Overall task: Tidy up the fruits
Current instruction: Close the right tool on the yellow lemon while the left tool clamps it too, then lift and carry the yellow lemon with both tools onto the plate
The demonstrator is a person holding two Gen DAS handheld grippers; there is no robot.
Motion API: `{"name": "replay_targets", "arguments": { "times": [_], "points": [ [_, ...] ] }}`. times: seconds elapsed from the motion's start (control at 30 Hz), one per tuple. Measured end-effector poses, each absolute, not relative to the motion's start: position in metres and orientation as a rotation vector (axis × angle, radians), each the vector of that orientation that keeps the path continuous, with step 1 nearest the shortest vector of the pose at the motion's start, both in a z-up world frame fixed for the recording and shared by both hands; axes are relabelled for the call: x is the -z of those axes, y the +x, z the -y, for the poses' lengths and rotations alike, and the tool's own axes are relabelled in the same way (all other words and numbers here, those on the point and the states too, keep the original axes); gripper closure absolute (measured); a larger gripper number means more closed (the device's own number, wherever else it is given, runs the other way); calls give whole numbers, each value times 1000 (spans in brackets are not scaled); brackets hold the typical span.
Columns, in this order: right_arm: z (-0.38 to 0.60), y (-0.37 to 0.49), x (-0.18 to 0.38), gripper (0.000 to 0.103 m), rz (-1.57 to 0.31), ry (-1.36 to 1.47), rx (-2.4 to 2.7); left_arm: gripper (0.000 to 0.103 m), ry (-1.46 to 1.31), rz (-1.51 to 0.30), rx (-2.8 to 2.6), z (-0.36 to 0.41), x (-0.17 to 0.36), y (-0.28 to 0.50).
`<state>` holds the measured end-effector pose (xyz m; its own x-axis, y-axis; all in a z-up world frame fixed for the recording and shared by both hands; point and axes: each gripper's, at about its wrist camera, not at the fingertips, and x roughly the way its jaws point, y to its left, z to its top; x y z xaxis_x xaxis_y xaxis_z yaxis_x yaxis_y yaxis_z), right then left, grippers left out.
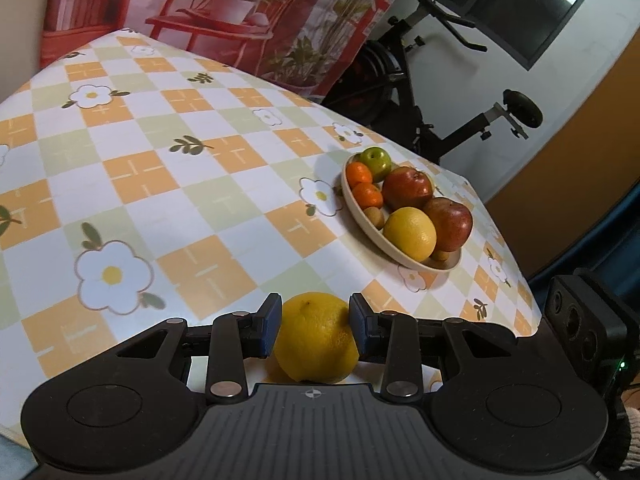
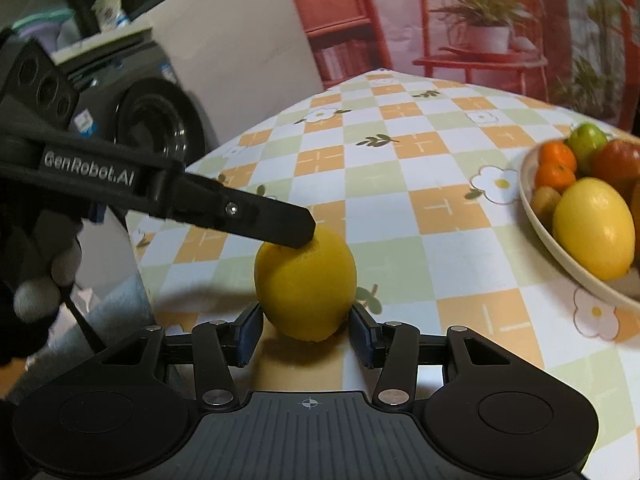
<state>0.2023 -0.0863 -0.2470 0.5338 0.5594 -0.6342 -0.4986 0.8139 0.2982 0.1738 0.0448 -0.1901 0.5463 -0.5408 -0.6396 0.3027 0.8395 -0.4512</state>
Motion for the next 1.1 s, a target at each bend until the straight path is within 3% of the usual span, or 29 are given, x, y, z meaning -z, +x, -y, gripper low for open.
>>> {"name": "replay_targets", "arguments": {
  "times": [0.33, 0.8, 1.1],
  "points": [
    [99, 202, 242, 59, -743, 103, -567, 64, -298, -827, 541, -32, 184, 182],
    [146, 231, 185, 59, -614, 71, -446, 64, -336, -751, 639, 7, 141, 237],
    [177, 275, 166, 59, -670, 16, -346, 64, -353, -784, 716, 48, 142, 292]
  ]
}}
